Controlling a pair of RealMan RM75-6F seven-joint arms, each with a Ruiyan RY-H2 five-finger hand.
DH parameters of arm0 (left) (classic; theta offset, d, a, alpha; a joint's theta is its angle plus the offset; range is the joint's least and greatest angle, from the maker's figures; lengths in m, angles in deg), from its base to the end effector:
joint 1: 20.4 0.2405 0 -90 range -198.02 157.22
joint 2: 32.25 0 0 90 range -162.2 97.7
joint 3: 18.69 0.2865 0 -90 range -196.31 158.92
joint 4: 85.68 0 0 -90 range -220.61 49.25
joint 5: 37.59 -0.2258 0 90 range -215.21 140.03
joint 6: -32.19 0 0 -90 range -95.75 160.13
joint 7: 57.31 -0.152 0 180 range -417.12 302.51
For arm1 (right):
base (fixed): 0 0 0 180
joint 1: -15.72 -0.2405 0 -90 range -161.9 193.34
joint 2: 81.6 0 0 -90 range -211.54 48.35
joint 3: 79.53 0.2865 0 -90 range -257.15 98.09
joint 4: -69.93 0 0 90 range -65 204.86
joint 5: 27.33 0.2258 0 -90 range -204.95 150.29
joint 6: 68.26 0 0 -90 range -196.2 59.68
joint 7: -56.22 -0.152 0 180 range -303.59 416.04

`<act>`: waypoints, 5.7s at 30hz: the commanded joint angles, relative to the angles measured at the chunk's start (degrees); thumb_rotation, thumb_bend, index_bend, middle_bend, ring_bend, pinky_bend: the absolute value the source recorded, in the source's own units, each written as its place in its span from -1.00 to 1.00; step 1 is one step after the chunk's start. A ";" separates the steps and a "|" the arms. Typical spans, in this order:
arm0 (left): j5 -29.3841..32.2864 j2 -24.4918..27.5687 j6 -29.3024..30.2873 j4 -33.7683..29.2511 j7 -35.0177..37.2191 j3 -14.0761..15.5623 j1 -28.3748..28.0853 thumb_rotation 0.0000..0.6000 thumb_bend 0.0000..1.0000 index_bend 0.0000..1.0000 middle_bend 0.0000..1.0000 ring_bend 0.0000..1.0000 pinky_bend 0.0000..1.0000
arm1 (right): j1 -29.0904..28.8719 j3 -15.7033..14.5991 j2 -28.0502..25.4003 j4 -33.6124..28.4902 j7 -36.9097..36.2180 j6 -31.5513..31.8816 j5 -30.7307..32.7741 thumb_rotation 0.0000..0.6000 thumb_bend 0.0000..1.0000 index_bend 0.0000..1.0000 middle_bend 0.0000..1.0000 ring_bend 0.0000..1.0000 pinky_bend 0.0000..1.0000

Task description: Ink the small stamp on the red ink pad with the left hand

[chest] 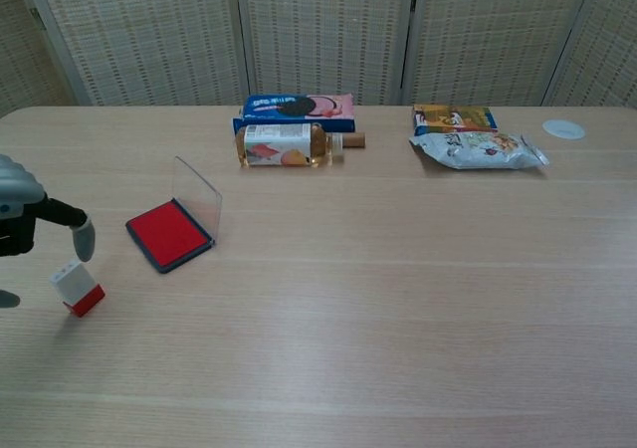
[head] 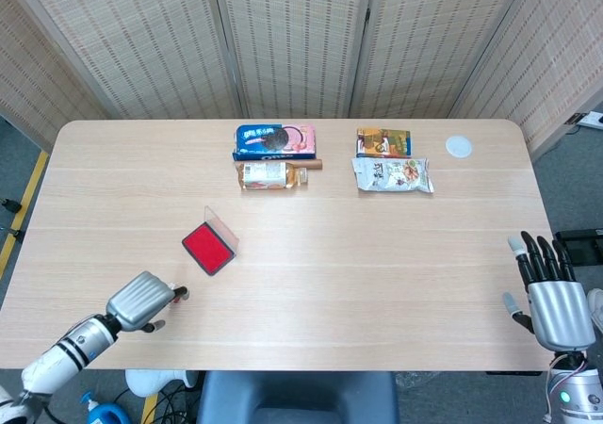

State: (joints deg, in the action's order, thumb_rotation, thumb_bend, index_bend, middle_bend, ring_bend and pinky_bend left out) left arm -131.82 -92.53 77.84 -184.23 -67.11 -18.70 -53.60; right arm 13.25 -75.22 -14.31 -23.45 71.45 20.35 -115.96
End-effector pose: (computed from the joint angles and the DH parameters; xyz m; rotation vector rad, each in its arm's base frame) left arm -0.2429 0.2886 0.0700 -2.2810 -0.6941 -0.5952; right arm -0.3314 -0.1832 0.1469 1.4054 -0.7027 0.8030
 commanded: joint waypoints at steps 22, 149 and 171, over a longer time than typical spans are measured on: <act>10.98 -1.98 -5.42 5.67 1.50 -1.03 -5.71 1.00 -0.46 -0.36 1.00 0.81 0.55 | -0.48 -0.25 -1.84 0.20 -2.77 -0.49 -0.10 1.00 -0.41 -1.00 -1.00 -1.00 -1.00; 43.61 -14.38 -15.57 17.62 -15.86 -4.08 -24.99 1.00 -0.17 0.42 1.00 0.98 0.87 | -2.33 0.27 -5.80 1.59 -10.43 -3.60 1.67 1.00 -0.41 -1.00 -1.00 -1.00 -1.00; 47.41 -20.54 -18.56 25.89 -14.11 0.49 -31.30 1.00 -0.17 0.44 1.00 1.00 0.89 | -2.95 0.48 -7.07 2.01 -13.41 -4.92 3.12 1.00 -0.41 -1.00 -1.00 -1.00 -1.00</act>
State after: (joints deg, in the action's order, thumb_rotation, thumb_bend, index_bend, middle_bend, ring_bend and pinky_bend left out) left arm -84.41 -112.93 59.29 -158.46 -81.33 -18.32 -84.79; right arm 10.30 -74.74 -21.38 -21.44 58.04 15.43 -112.85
